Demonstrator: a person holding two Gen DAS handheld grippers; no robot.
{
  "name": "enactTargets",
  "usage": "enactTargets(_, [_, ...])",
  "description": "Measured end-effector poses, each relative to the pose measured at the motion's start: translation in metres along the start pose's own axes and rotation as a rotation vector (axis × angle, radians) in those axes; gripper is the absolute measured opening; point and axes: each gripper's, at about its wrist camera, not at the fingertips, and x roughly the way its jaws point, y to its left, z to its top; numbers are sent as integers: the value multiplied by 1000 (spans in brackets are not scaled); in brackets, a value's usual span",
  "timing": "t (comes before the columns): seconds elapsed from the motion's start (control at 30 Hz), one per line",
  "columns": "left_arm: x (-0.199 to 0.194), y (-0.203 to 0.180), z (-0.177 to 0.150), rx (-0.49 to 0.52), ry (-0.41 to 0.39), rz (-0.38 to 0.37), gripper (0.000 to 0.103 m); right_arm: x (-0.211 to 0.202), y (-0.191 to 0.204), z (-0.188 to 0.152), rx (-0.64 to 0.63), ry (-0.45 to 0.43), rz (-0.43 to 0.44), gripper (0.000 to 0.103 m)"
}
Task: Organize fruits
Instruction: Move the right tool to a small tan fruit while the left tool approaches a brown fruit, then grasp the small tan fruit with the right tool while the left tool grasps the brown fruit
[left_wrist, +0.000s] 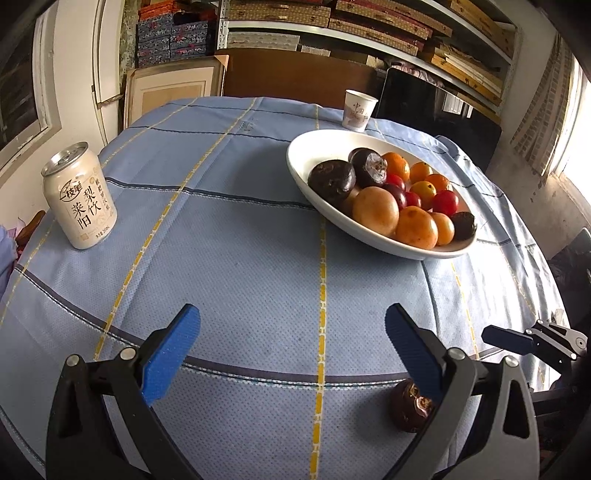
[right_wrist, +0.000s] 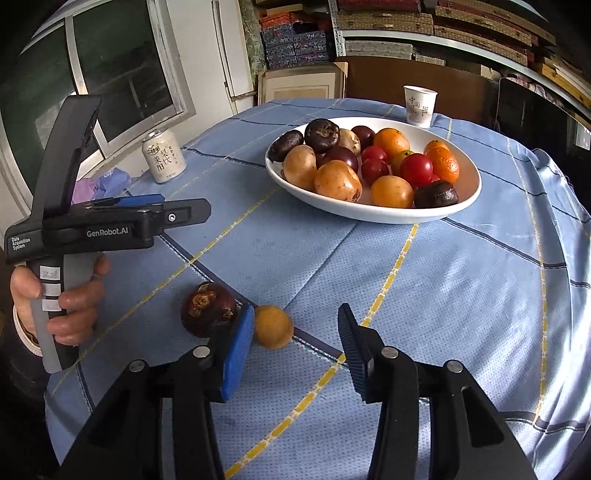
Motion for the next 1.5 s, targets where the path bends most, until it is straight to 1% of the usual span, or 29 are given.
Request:
enactTargets(0.37, [0,-2,0,4,8,-6,99,6,11,-3,-57,32,21,48])
enactTargets(0.63, [0,-4,-2,14,10,-5,99,10,13,-4,-46,45,45,48])
enactTargets(0.8, [1,-4,-2,14,13,-5,99,13,15,-4,-45,55,58,46])
enactTargets(0.9, [1,-5,-2,14,11,-5,99,14,16,-5,-48,59,67,40])
enactTargets(1.13, [1,-6,-3,22,13,-4,99,16,18,-5,-50,76,98,33])
enactTargets(1.23, [1,-6,-3,21,16,-1,99,17,18,-5,-42,81,109,27])
enactTargets(1.3, [2,-6,-3,20,18,0,99,16,16,-5,-30,78,108,27])
enactTargets(1.4, [1,-7,-4,32,15,-4,99,12,3,-2,44,56,97,27])
enactTargets(1.43, [0,-9,-5,48,11,-13,99,10,-5,0,85,38,80,27])
enactTargets(1.5, [-3,-19,-8,114,11,-59,98,7,-18,1,140,19,51,27])
